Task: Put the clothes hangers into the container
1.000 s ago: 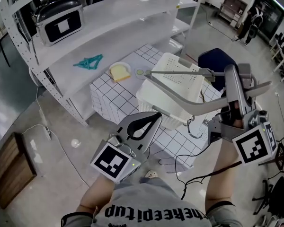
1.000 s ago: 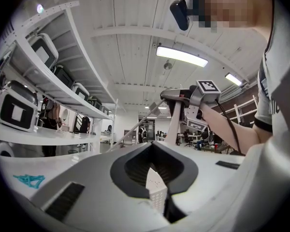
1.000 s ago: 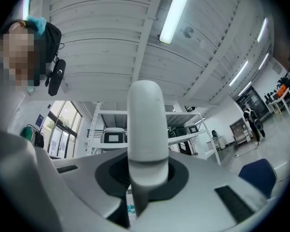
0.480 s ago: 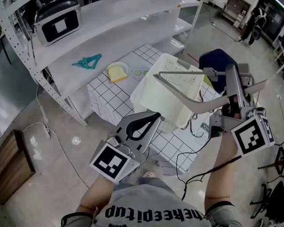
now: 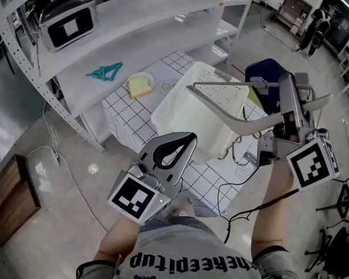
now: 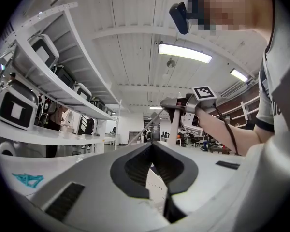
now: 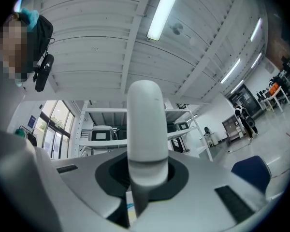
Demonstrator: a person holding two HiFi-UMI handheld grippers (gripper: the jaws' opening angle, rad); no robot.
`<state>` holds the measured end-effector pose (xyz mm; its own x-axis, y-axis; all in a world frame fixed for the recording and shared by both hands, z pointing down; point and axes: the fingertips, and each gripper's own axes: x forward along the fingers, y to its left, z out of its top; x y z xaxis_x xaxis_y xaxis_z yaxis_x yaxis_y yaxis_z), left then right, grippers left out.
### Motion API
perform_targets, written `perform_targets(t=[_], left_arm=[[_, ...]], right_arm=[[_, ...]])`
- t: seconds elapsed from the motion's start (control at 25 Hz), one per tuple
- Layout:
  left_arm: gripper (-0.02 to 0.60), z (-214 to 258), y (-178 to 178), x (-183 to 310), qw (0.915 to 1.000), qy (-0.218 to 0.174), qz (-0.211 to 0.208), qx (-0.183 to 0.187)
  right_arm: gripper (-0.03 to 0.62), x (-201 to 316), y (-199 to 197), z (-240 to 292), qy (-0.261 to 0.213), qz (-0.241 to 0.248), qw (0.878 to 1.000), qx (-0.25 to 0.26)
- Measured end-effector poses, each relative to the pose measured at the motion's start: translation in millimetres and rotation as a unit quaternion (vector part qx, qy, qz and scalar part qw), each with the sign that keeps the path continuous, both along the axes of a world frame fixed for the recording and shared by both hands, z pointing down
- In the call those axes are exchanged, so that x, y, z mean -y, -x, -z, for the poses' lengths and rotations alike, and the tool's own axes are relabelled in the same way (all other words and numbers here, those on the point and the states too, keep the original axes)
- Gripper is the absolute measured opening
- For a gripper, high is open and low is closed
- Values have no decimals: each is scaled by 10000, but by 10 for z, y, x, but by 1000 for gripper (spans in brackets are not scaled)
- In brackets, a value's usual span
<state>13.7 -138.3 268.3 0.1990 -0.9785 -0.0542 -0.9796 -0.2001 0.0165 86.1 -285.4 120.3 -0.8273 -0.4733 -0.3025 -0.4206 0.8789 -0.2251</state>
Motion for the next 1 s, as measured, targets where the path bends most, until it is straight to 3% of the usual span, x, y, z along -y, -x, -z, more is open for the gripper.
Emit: perform_targets(t=[0.2, 0.56, 1.0], left_arm=[[20, -4, 129, 121, 9998, -29, -195, 34], [20, -47, 555, 345, 9959, 40, -897, 95], [20, -130, 1019, 568, 9883, 99, -1521, -3]], right_arm=[[46, 90, 91, -6, -6, -190, 9998, 47], [47, 276, 337, -147, 86, -975, 9952, 37], [47, 442, 717, -545, 444, -1630, 9856, -111]])
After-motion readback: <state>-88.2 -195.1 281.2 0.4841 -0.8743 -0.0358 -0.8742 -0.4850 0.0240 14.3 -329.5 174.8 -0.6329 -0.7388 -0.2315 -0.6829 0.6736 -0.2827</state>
